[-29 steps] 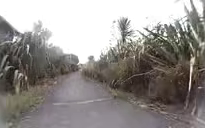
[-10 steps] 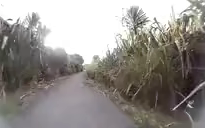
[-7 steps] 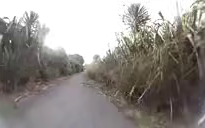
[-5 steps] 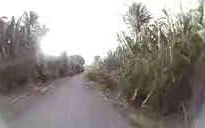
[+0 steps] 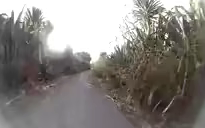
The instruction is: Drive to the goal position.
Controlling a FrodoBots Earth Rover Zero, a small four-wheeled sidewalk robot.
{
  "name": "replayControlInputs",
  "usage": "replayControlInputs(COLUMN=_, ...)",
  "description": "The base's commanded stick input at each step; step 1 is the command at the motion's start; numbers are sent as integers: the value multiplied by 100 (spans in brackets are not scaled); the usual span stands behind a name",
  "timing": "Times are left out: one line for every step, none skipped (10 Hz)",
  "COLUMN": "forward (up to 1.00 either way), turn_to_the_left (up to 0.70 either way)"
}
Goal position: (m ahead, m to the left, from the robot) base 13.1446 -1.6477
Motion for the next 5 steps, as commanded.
replayControlInputs(forward=70, turn_to_the_left=35)
replayControlInputs(forward=70, turn_to_the_left=35)
replayControlInputs(forward=70, turn_to_the_left=35)
replayControlInputs(forward=70, turn_to_the_left=35)
replayControlInputs(forward=70, turn_to_the_left=35)
